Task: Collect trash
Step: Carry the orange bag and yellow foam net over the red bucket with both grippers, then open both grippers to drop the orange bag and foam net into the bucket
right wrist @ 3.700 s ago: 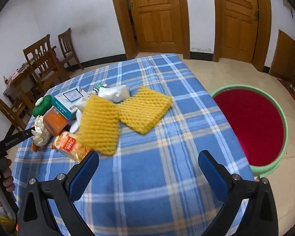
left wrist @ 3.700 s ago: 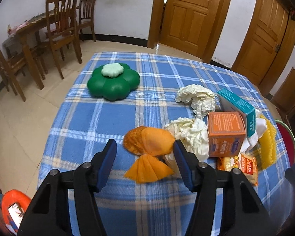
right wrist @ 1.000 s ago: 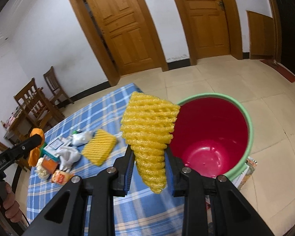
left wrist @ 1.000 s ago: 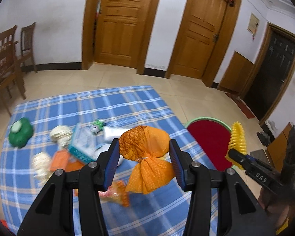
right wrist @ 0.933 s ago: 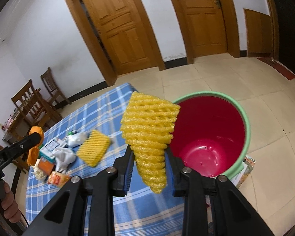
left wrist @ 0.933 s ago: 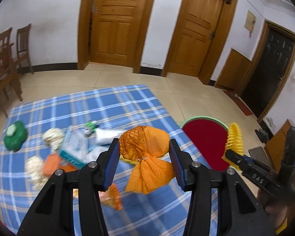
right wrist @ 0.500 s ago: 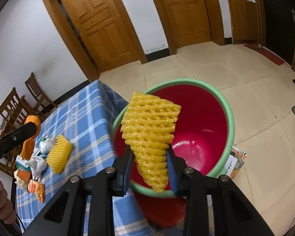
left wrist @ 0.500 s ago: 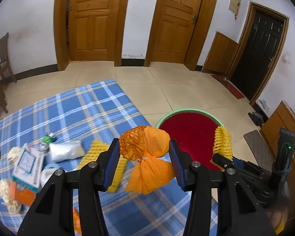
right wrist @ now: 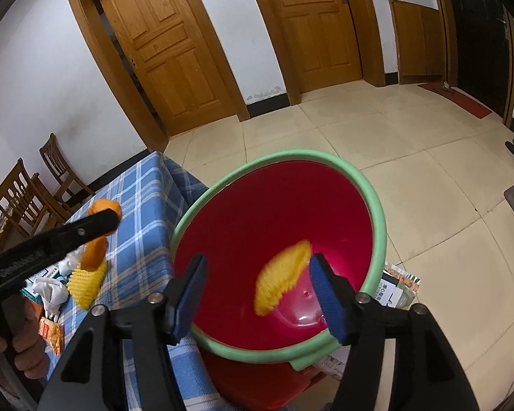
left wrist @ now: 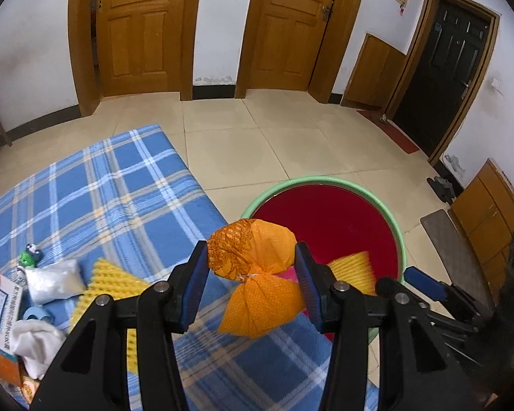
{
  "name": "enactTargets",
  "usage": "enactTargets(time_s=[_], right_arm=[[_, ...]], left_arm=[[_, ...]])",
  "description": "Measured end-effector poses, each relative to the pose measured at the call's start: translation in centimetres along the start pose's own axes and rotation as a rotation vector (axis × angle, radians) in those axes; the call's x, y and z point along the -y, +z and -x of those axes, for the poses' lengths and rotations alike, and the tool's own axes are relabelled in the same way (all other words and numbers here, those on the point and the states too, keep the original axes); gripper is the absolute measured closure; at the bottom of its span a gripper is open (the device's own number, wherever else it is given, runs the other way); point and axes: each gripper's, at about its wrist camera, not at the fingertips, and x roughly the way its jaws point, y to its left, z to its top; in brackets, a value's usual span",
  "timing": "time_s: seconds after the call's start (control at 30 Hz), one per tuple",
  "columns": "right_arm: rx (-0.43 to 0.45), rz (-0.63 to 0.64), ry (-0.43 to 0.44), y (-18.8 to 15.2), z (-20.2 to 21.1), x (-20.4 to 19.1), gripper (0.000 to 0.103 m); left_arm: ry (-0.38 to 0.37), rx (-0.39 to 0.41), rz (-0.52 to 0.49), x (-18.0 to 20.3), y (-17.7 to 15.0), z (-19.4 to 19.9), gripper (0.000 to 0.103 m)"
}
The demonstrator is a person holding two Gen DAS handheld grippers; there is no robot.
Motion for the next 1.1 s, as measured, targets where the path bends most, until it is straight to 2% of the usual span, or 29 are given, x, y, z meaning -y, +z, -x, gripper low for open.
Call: enactTargets(time_s=[0.13, 0.37, 0.47, 0.6, 1.1], right_arm=[[0.017, -0.027, -0.004, 0.1, 0.5, 0.6, 0.039], [0.05, -0.07, -0.009, 0.3, 1.4, 1.8, 0.039], [0.055, -0.077, -0.01, 0.3, 1.7, 2.1, 0.039], [0.061, -0.089, -0.009, 0.3, 1.8, 2.2, 0.039], [0.066, -0.063, 0.026, 0.0, 3.2, 0.6, 0.039]], left_arm=[[-0.004, -0.02, -0.012, 0.7, 0.0, -1.0, 0.053], [-0.031, -0.059, -0.095, 2.9, 0.1, -2.9, 0.051], [-0.034, -0.061, -0.113, 3.7, 0.0, -3.1, 0.042], [-0.042, -0.049, -0.122, 4.3, 0.0, -2.5, 0.035], [-0.034, -0.012, -0.069, 3.1, -0.2, 2.0, 0.035]])
